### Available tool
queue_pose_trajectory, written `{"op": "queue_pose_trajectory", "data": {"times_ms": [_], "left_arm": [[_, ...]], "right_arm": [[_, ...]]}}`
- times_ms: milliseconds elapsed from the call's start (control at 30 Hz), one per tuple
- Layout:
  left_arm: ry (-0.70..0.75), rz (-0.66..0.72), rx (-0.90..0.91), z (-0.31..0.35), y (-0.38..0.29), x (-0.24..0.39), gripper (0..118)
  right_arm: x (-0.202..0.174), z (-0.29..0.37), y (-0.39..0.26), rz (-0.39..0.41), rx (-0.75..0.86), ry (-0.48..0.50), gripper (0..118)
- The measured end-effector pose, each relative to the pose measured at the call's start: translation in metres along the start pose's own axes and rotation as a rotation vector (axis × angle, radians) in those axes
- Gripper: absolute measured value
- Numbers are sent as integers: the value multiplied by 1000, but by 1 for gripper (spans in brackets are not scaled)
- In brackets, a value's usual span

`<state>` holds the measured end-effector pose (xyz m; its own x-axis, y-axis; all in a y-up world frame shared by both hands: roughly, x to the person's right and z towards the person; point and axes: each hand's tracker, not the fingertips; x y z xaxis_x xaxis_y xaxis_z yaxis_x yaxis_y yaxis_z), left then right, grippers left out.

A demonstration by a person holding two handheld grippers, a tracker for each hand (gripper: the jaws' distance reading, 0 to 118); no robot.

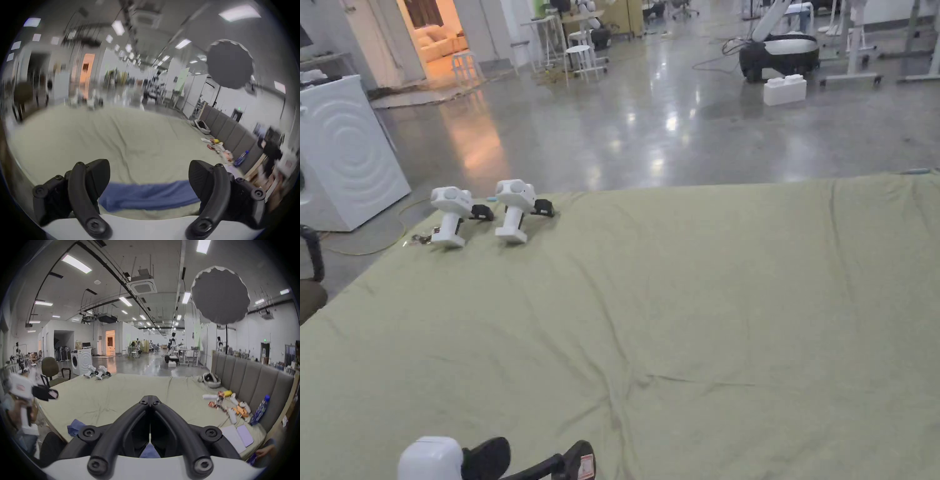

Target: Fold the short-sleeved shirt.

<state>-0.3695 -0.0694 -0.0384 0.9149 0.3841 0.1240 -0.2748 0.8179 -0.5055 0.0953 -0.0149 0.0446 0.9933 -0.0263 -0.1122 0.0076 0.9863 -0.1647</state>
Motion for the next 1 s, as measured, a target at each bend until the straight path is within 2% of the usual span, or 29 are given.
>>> {"op": "queue_pose_trajectory", "data": {"times_ms": [67, 133, 200, 233, 267, 333, 400, 500, 533, 600, 633, 700, 800, 867, 1000], "left_arm": [[-72, 240, -148, -34, -21, -58, 106], [-29, 433, -179, -60, -55, -111, 106], [47, 478, -220, -73, -72, -141, 106], [59, 468, -241, -76, -79, -134, 106], [43, 457, -228, -80, -84, -136, 106], [-66, 526, -264, -97, -98, -150, 106], [-67, 617, -274, -107, -111, -147, 106], [-142, 712, -149, -104, -107, -136, 103], [-159, 752, -148, -106, -108, -134, 89], [-147, 783, -162, -115, -110, -129, 47], [-105, 777, -184, -120, -110, -129, 21], [-97, 776, -187, -125, -116, -126, 18], [-155, 910, -117, -117, -120, -130, 16], [-182, 950, -50, -107, -118, -132, 16], [-153, 887, -29, -75, -88, -137, 15]], "right_arm": [[8, -1, -9, -65, -37, 10, 2], [16, 0, -15, -111, -65, 17, 2], [21, 3, -18, -126, -81, 1, 2], [24, 4, -19, -138, -89, -10, 2], [28, 5, -21, -157, -99, -19, 2], [36, 5, -26, -223, -118, -25, 2], [43, 3, -29, -281, -144, -29, 2], [46, 4, -33, -298, -157, -31, 2], [47, 4, -34, -300, -162, -33, 2], [46, 4, -36, -303, -180, -32, 2], [46, 4, -37, -303, -186, -29, 2], [47, 4, -38, -305, -196, -27, 2], [46, 5, -40, -303, -205, -32, 2], [48, 5, -41, -306, -212, -35, 2], [52, 4, -42, -312, -220, -37, 2]]}}
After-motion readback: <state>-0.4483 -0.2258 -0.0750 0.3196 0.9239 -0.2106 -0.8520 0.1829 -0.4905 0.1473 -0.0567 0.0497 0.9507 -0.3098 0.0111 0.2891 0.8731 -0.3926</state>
